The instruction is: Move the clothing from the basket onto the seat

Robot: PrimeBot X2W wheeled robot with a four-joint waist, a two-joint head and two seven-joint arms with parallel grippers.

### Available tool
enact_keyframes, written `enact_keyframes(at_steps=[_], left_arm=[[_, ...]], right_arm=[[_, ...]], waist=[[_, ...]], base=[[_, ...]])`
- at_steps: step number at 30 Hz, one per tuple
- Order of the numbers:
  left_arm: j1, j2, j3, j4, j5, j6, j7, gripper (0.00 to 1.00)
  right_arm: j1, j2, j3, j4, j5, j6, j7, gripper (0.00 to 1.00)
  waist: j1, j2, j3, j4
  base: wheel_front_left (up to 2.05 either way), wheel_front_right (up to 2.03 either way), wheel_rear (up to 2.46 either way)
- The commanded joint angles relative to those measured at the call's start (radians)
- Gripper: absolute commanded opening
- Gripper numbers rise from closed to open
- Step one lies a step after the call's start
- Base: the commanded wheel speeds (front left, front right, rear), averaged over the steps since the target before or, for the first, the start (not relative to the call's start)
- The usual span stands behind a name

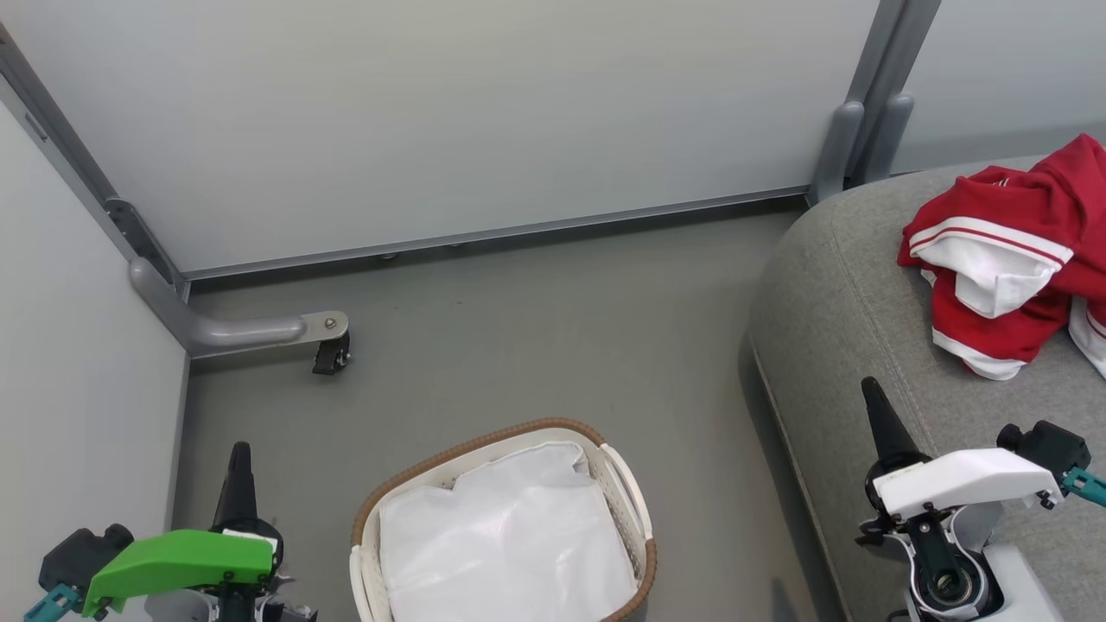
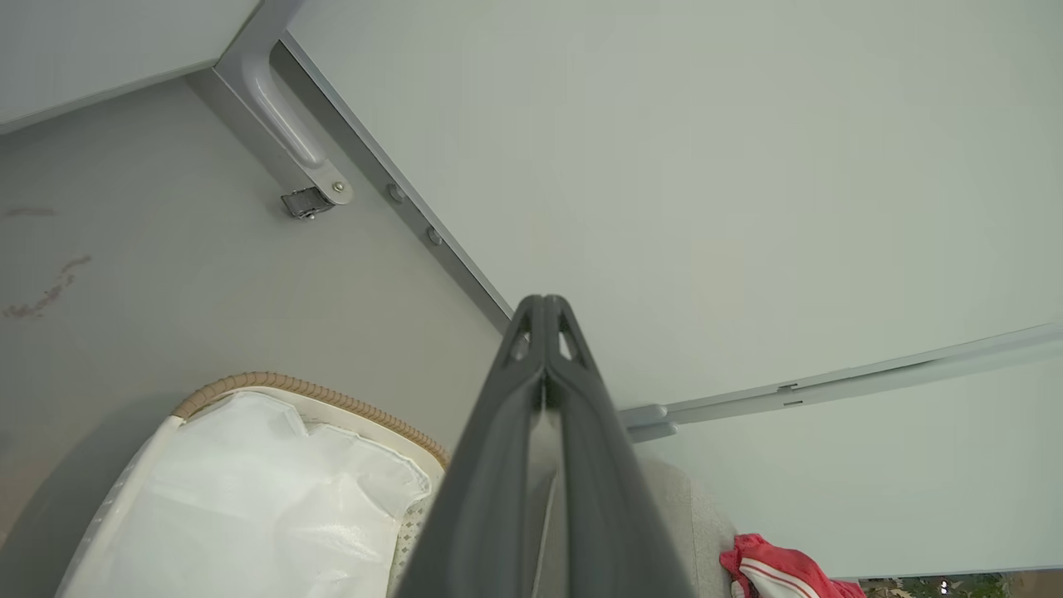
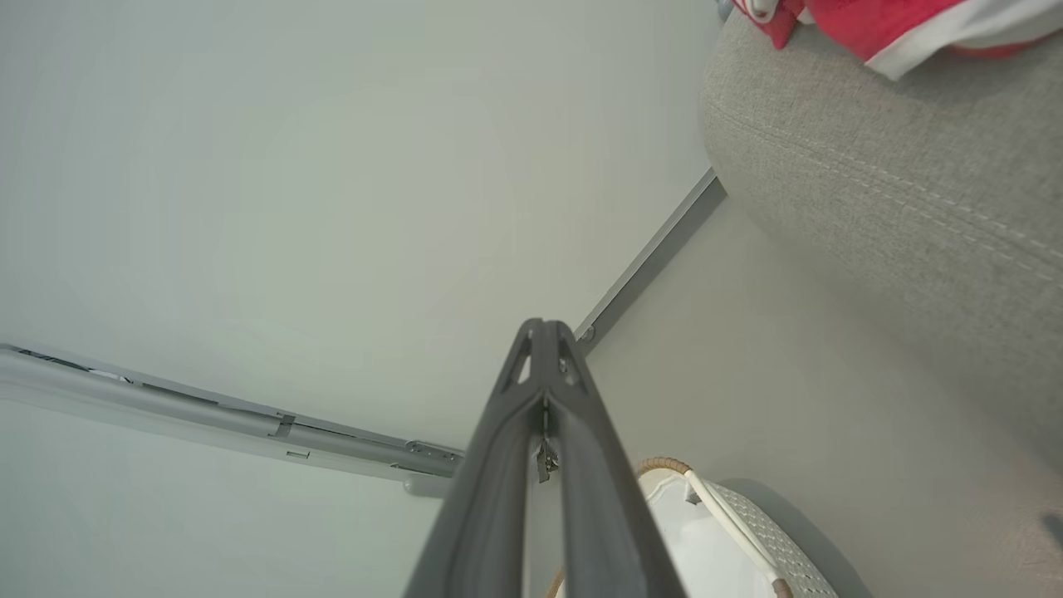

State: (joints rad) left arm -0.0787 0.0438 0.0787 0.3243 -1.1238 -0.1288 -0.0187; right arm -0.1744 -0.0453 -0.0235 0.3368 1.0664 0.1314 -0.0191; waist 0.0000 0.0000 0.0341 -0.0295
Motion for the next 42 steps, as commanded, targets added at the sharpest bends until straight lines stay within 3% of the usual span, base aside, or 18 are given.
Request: enact_keyframes(at_steps=[1, 42], left_arm=[[-0.023, 0.007, 0.006, -0.014, -0.028, -0.002, 0.007, 0.00], [-0.034, 0.009, 0.029, -0.063, -0.365, -0.003, 0.100, 0.00]], right_arm=[[0.002, -0.005, -0.008, -0.015, 0.030, -0.001, 0.007, 0.00], [0.054, -0.007, -0.070, -0.074, 0.407, -0.001, 0.102, 0.00]], waist=[[0.0000, 0.0000, -0.001, 0.001], [0.0000, 0.0000, -0.021, 0.020]], base=[[0.00, 0.00, 0.00], [0.00, 0.00, 0.00]])
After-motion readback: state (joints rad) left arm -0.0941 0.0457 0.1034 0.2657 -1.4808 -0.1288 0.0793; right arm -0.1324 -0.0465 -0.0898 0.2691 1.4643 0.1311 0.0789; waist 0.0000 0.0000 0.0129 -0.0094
